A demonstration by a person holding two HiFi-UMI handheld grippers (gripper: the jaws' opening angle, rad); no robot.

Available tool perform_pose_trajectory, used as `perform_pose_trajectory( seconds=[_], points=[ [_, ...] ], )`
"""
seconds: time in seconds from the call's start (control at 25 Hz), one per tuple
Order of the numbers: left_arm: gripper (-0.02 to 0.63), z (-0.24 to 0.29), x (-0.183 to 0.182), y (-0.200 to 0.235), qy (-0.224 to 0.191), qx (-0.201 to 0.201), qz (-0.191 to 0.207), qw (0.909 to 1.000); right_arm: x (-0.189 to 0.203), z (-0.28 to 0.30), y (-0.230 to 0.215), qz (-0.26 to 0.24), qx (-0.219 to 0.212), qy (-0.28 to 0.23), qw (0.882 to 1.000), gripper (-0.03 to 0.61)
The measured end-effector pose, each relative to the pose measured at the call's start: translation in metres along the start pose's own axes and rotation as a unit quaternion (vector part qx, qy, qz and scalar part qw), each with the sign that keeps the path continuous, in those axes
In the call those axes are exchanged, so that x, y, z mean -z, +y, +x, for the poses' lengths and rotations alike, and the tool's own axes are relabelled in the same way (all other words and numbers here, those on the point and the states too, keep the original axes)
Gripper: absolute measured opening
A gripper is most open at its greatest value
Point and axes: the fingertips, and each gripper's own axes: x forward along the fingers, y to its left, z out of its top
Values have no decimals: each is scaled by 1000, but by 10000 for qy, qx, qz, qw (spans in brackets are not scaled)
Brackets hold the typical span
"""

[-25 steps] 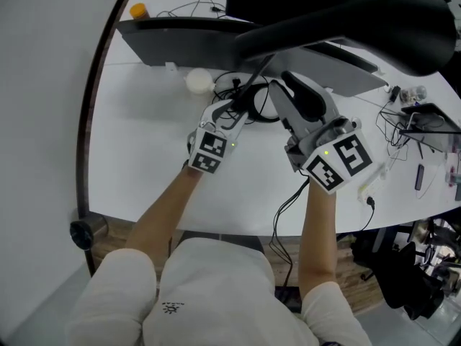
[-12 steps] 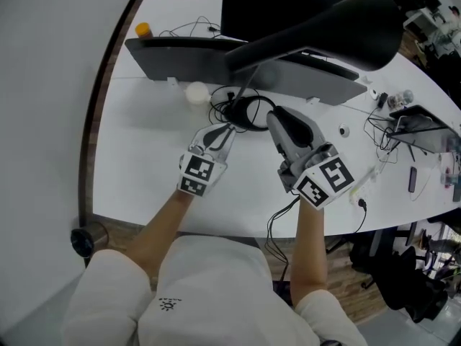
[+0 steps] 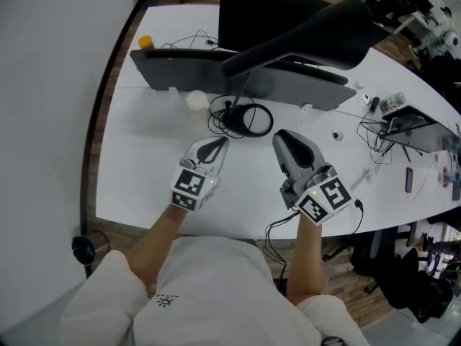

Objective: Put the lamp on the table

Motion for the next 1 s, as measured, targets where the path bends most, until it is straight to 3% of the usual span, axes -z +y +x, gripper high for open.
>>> perform_pose_trajectory(
  seconds=[0.4, 0.52, 1.0],
  points=[
    [-5, -45, -6, -12, 13, -13, 54, 10000, -1, -40, 23, 258, 24, -185, 9995, 28],
    [-5, -58, -10, -12, -29, -39, 73, 10000, 1, -46, 31, 173, 30, -193, 9997, 2],
    [-6, -83, -17, -26, -130, 94, 127, 9998, 6, -69, 55, -84, 91, -169, 9998, 0]
  ],
)
